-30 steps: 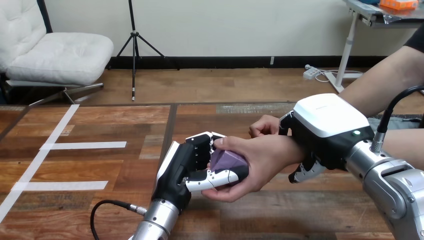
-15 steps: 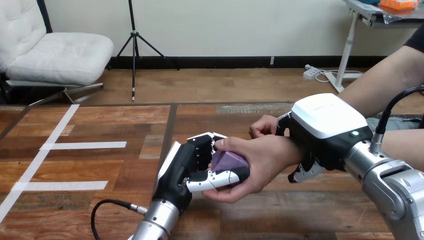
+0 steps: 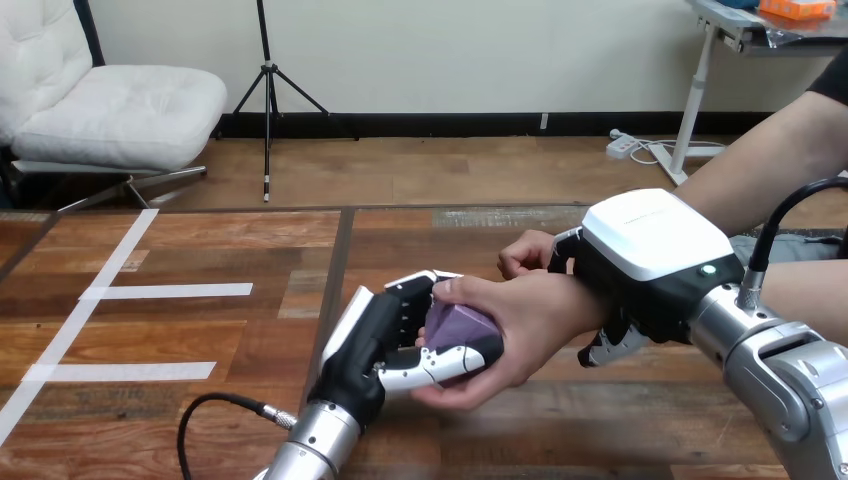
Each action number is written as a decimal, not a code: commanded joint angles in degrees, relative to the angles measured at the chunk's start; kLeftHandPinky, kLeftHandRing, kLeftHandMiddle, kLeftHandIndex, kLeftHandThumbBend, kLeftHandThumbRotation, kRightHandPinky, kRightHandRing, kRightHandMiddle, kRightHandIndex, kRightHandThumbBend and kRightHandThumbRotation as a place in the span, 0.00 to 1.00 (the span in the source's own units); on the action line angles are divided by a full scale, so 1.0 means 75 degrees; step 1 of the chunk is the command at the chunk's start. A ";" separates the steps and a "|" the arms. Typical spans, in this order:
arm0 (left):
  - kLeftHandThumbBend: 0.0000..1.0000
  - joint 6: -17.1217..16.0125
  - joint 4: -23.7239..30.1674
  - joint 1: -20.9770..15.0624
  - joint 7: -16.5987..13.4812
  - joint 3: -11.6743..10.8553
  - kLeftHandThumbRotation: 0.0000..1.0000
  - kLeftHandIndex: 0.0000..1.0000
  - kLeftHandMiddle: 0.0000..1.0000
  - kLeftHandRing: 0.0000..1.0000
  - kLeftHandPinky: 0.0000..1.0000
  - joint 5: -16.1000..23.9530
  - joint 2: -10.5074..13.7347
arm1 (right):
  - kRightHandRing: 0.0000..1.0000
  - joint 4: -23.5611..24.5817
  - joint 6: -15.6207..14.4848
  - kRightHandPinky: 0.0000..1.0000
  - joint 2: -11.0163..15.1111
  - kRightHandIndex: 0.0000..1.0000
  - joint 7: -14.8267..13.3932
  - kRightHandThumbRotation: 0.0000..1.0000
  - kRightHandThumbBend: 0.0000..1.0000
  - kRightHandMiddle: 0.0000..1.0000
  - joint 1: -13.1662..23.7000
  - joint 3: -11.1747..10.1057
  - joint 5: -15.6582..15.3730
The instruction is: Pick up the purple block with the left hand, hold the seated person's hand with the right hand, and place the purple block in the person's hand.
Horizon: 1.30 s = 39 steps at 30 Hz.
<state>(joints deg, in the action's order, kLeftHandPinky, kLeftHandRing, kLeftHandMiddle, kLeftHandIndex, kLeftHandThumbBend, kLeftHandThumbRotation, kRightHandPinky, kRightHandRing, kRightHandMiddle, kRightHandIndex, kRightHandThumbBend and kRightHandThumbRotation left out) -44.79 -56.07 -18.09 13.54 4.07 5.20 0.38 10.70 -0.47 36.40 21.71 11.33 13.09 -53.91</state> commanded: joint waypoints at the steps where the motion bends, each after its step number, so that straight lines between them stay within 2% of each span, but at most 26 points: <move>1: 0.94 -0.0134 0.0327 -0.0421 -0.0175 0.0273 0.44 0.77 0.77 0.72 0.64 0.0388 0.0070 | 0.52 -0.0043 0.0053 0.44 0.0041 0.65 -0.0357 0.00 0.78 0.59 0.0351 -0.0138 -0.0061; 10: 0.95 -0.0093 0.0355 -0.0435 -0.0423 0.0273 0.49 0.83 0.83 0.78 0.71 0.0569 0.0100 | 0.56 -0.0048 0.0062 0.46 0.0007 0.68 -0.0406 0.00 0.77 0.63 0.0314 -0.0191 0.0001; 18: 0.94 -0.0130 0.0332 -0.0460 -0.0469 0.0267 0.50 0.85 0.84 0.80 0.74 0.0569 0.0125 | 0.59 -0.0059 0.0042 0.48 0.0010 0.69 -0.0427 0.00 0.77 0.66 0.0307 -0.0181 -0.0032; 39: 0.95 -0.0098 0.0359 -0.0475 -0.0516 0.0314 0.51 0.85 0.85 0.81 0.76 0.0560 0.0184 | 0.61 -0.0172 0.0141 0.50 0.0053 0.70 -0.0567 0.00 0.77 0.68 0.0312 -0.0202 0.0021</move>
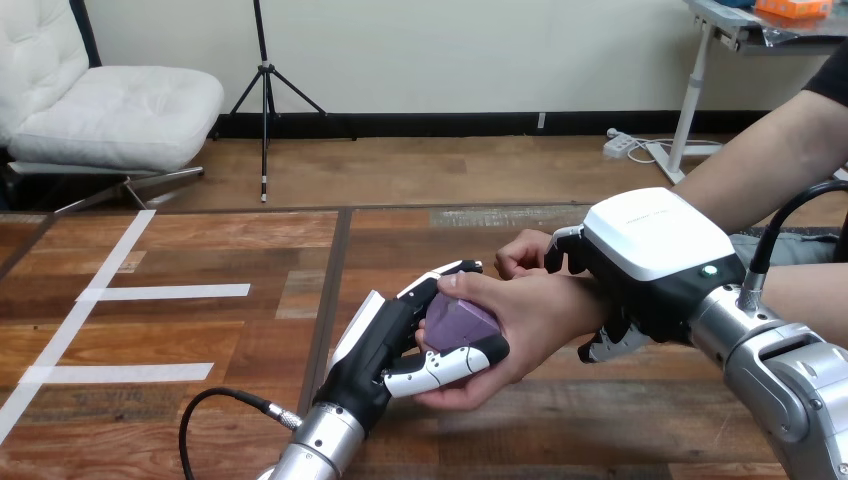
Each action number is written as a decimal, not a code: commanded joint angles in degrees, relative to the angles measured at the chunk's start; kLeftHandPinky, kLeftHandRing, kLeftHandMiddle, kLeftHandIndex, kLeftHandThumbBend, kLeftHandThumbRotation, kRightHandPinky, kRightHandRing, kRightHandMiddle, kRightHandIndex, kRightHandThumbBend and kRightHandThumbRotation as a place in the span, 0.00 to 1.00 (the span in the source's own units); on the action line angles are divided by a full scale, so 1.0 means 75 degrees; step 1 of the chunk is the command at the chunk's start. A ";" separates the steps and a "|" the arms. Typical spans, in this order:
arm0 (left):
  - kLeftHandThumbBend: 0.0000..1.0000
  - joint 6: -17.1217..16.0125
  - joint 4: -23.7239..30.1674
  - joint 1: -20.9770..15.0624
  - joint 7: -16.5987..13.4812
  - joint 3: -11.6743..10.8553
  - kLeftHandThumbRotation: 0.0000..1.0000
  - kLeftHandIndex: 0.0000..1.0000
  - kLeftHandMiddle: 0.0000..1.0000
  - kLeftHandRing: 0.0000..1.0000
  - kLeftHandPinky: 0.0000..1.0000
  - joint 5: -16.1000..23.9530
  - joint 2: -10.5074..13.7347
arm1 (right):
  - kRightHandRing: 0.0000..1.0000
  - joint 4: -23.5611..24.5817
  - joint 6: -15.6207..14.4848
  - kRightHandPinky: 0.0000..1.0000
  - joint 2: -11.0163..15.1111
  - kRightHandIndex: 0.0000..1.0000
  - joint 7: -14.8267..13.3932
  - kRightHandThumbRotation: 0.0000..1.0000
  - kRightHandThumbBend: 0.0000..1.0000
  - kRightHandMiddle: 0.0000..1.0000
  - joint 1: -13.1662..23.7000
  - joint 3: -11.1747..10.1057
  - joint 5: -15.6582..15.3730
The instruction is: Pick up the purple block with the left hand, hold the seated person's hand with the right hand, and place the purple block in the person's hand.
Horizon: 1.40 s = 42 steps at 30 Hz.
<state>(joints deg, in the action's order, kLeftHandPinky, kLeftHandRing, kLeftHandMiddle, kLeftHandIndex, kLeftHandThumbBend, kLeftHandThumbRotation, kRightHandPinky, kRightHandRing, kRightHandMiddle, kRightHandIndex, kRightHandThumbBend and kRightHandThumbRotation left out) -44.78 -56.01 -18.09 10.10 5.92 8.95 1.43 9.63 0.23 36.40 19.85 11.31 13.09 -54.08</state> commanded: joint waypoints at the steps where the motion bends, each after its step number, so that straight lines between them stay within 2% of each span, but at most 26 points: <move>1: 0.95 -0.0110 0.0345 -0.0476 -0.0061 0.0068 0.51 0.85 0.85 0.81 0.76 0.0062 0.0045 | 0.61 -0.0036 0.0062 0.50 0.0052 0.70 -0.0341 0.00 0.77 0.68 0.0313 -0.0204 0.0049; 12: 0.96 -0.0046 0.0377 -0.0467 -0.0031 0.0050 0.51 0.85 0.86 0.82 0.77 0.0023 0.0039 | 0.63 -0.0004 0.0041 0.51 0.0069 0.71 -0.0234 0.00 0.77 0.70 0.0292 -0.0211 0.0074; 15: 0.96 -0.0105 0.0352 -0.0478 -0.0059 0.0052 0.51 0.85 0.86 0.82 0.77 0.0050 0.0051 | 0.63 -0.0007 0.0063 0.52 0.0052 0.71 -0.0310 0.00 0.78 0.70 0.0263 -0.0233 0.0102; 21: 0.96 -0.0083 0.0397 -0.0443 -0.0069 0.0021 0.51 0.85 0.86 0.82 0.76 0.0020 0.0045 | 0.62 0.0001 0.0240 0.52 0.0052 0.70 -0.0606 0.01 0.79 0.69 0.0114 -0.0347 0.0269; 25: 0.95 -0.0181 0.0381 -0.0408 -0.0078 -0.0061 0.51 0.85 0.85 0.81 0.74 -0.0109 -0.0011 | 0.63 0.0185 0.0130 0.52 -0.0108 0.71 -0.0689 0.01 0.79 0.70 -0.0086 -0.0532 0.0594; 30: 0.94 -0.0286 0.0361 -0.0363 -0.0124 -0.0152 0.47 0.82 0.83 0.79 0.71 -0.0253 -0.0078 | 0.64 0.0432 0.0018 0.54 -0.0207 0.70 -0.0930 0.03 0.78 0.70 -0.0343 -0.0654 0.0718; 33: 0.93 -0.0327 0.0342 -0.0332 -0.0014 -0.0225 0.46 0.81 0.82 0.78 0.70 -0.0460 -0.0127 | 0.65 0.0591 -0.0110 0.56 -0.0353 0.71 -0.1035 0.04 0.77 0.70 -0.0519 -0.0758 0.0860; 42: 0.89 -0.0497 0.0385 -0.0234 -0.0213 -0.0261 0.47 0.80 0.81 0.77 0.68 -0.0513 -0.0109 | 0.66 0.1007 -0.0207 0.58 -0.0812 0.71 -0.1601 0.04 0.75 0.70 -0.1113 -0.1053 0.1315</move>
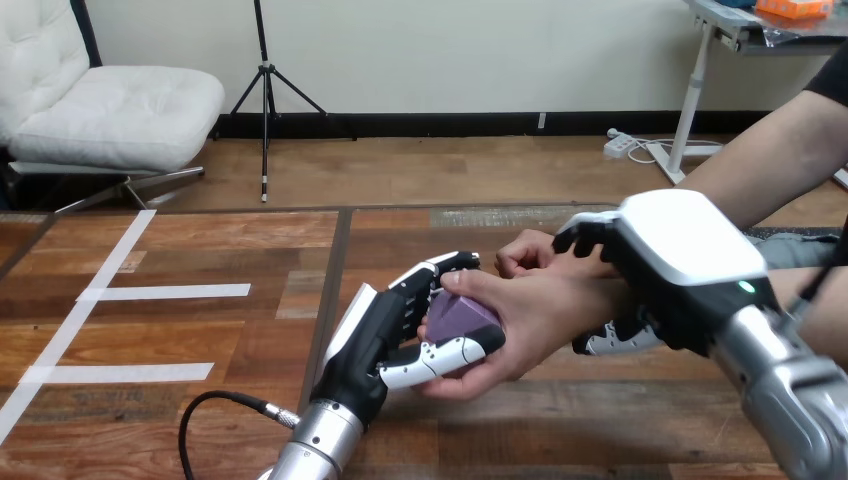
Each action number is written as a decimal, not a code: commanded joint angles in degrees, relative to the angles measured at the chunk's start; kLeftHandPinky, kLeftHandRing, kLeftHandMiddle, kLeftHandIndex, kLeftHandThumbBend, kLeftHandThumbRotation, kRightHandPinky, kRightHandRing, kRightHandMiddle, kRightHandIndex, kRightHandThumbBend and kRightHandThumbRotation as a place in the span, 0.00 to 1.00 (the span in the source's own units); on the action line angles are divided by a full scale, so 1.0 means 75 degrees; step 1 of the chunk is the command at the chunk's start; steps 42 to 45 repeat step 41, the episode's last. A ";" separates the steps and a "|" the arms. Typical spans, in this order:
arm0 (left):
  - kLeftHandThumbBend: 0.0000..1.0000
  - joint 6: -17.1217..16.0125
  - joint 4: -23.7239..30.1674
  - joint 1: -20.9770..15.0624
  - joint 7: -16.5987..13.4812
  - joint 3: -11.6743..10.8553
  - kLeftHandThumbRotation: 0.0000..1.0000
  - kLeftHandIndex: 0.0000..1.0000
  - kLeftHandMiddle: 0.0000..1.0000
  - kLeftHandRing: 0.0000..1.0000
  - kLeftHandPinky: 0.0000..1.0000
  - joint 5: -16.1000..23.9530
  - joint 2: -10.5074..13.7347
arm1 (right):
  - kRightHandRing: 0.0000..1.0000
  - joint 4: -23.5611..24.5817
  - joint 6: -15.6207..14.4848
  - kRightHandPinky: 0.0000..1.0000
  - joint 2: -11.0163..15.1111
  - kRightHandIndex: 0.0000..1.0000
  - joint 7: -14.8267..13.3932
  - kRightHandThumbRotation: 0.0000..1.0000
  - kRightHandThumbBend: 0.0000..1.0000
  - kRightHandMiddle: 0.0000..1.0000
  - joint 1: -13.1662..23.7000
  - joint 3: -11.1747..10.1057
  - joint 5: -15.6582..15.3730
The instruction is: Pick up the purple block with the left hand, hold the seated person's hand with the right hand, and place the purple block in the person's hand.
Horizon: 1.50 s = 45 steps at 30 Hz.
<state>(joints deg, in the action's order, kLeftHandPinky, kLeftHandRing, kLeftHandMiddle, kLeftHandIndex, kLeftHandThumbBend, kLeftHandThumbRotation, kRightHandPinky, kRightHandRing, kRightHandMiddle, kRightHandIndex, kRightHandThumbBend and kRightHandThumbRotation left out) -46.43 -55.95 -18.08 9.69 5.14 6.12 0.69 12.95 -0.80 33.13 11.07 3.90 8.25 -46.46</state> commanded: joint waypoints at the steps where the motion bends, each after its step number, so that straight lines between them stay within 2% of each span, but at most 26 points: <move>1: 0.89 -0.0312 0.0386 -0.0218 -0.0228 -0.0165 0.47 0.80 0.81 0.77 0.68 -0.0104 0.0003 | 0.66 0.0623 -0.0053 0.58 -0.0456 0.71 -0.0560 0.04 0.75 0.70 -0.0251 -0.0455 0.0366; 12: 0.85 -0.0396 0.0556 -0.0029 -0.0453 -0.0292 0.49 0.78 0.80 0.76 0.67 -0.0189 -0.0003 | 0.67 0.0865 0.0223 0.57 -0.0974 0.72 -0.1528 0.11 0.66 0.71 -0.1057 -0.0688 0.0766; 19: 0.85 -0.0430 0.0753 0.0158 -0.0637 -0.0405 0.48 0.78 0.79 0.75 0.66 -0.0220 -0.0012 | 0.66 0.0692 0.0760 0.55 -0.1320 0.73 -0.2360 0.15 0.61 0.71 -0.1536 -0.0763 0.1050; 21: 0.85 -0.0401 0.0815 0.0204 -0.0725 -0.0405 0.49 0.77 0.79 0.75 0.66 -0.0181 0.0003 | 0.65 0.0637 0.0856 0.54 -0.1392 0.73 -0.2518 0.18 0.59 0.71 -0.1602 -0.0764 0.1066; 25: 0.84 -0.0495 0.0879 0.0297 -0.0732 -0.0451 0.48 0.77 0.79 0.75 0.65 -0.0292 0.0004 | 0.65 0.0405 0.1187 0.54 -0.1620 0.73 -0.3085 0.22 0.56 0.71 -0.1791 -0.0714 0.1153; 30: 0.83 -0.0547 0.0941 0.0368 -0.0791 -0.0485 0.48 0.77 0.79 0.75 0.65 -0.0310 0.0002 | 0.65 0.0141 0.1551 0.54 -0.1735 0.72 -0.3563 0.25 0.54 0.71 -0.1861 -0.0679 0.1189; 34: 0.83 -0.0608 0.1024 0.0471 -0.0998 -0.0553 0.47 0.77 0.78 0.75 0.65 -0.0216 -0.0007 | 0.65 -0.0310 0.2118 0.54 -0.1891 0.72 -0.4213 0.25 0.53 0.70 -0.1872 -0.0630 0.1217; 37: 0.83 -0.0649 0.1076 0.0538 -0.1089 -0.0586 0.47 0.77 0.78 0.74 0.65 -0.0209 -0.0026 | 0.65 -0.0551 0.2414 0.54 -0.1979 0.72 -0.4509 0.26 0.52 0.70 -0.1876 -0.0614 0.1241; 41: 0.82 -0.0717 0.1126 0.0614 -0.1126 -0.0620 0.47 0.76 0.78 0.74 0.65 -0.0274 -0.0067 | 0.65 -0.0765 0.2634 0.55 -0.2107 0.72 -0.4824 0.31 0.50 0.70 -0.1878 -0.0594 0.1211; 45: 0.82 -0.0717 0.1126 0.0614 -0.1126 -0.0620 0.47 0.76 0.78 0.74 0.65 -0.0274 -0.0067 | 0.65 -0.0765 0.2634 0.55 -0.2107 0.72 -0.4824 0.31 0.50 0.70 -0.1878 -0.0594 0.1211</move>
